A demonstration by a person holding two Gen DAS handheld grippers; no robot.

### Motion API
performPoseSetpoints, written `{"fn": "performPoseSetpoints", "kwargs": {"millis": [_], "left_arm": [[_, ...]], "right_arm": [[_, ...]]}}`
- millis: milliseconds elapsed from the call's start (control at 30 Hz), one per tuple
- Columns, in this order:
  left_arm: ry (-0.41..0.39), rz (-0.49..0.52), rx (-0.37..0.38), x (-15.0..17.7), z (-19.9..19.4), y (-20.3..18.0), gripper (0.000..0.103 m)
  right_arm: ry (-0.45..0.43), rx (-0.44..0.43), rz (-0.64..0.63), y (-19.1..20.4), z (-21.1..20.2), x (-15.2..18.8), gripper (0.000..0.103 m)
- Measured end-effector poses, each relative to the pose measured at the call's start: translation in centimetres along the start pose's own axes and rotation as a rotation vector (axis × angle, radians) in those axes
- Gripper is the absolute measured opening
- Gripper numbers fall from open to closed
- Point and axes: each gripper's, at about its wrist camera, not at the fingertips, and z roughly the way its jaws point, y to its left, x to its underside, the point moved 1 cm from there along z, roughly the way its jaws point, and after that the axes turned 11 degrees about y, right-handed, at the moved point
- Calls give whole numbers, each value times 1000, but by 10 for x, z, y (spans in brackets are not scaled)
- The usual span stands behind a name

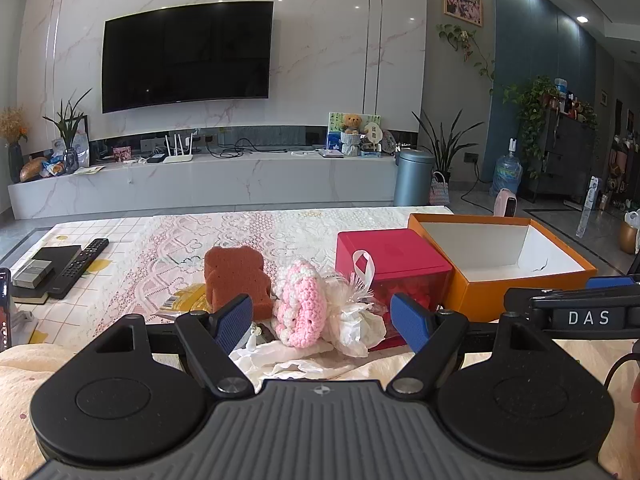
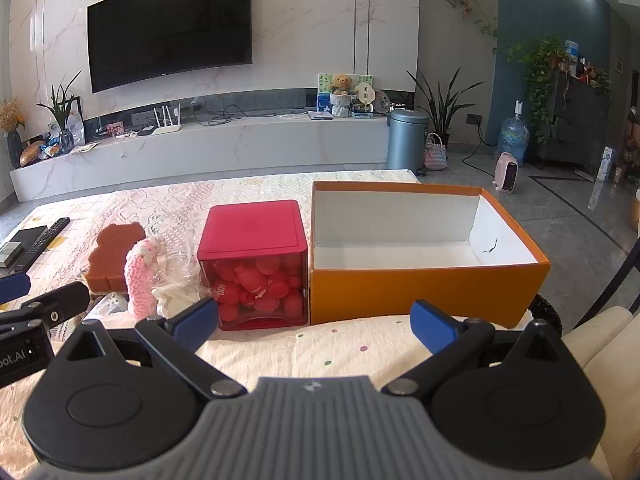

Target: Organize soft objects

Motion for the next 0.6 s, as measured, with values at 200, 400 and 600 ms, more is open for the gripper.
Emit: {"fn": "performPoseSetpoints", "kwargs": {"millis": [200, 400, 600], "left_arm": [[4, 3, 0, 0, 2, -2, 92], [4, 4, 0, 1, 1, -2, 92], [5, 3, 0, 1, 2, -2, 92]], "right_arm": [[2, 5, 10, -3, -1, 0, 100], [5, 8, 20, -5, -1, 1, 100], [9, 10, 26, -5, 0, 1, 100]]}}
